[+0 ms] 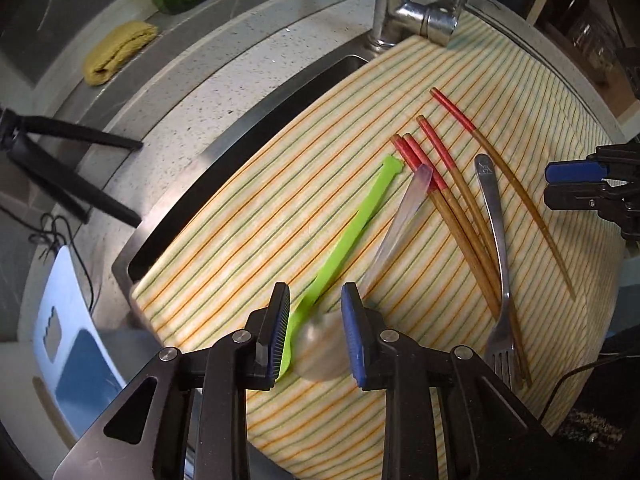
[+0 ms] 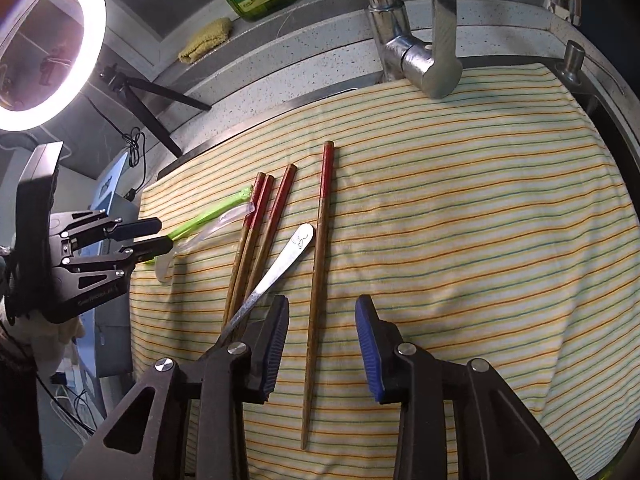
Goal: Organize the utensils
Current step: 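Grasp the green plastic spoon with the left gripper while the right gripper grasps a red-tipped chopstick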
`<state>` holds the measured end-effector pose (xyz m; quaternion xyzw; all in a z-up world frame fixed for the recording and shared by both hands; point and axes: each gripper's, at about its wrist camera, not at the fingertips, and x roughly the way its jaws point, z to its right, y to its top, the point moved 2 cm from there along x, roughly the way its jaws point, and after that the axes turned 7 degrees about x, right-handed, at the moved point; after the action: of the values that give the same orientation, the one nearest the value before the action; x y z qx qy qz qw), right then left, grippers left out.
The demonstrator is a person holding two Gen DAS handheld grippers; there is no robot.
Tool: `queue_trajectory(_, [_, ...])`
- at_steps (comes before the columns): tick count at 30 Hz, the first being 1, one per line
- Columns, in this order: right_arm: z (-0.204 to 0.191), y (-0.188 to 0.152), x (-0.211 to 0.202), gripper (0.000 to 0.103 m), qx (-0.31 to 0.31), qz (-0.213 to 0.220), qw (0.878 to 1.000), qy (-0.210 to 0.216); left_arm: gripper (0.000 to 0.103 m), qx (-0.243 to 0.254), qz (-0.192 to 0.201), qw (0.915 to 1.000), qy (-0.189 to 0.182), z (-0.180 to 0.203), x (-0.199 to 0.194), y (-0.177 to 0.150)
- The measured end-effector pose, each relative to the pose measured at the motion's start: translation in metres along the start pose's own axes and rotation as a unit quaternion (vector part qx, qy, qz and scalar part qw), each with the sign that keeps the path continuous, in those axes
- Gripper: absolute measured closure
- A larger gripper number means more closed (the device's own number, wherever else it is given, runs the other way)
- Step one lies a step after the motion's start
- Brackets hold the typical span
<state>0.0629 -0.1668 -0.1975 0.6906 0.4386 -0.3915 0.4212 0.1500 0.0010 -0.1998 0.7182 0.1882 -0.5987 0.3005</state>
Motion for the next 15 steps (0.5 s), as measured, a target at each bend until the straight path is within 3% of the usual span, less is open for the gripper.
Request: queue_trajectory(15, [-0.009,0.006,0.022,0.082,-0.024,-0.018,0.999,-0.035,0.08,0.023,-0.028,0.9993,0.005,0.0,0.021,0.009])
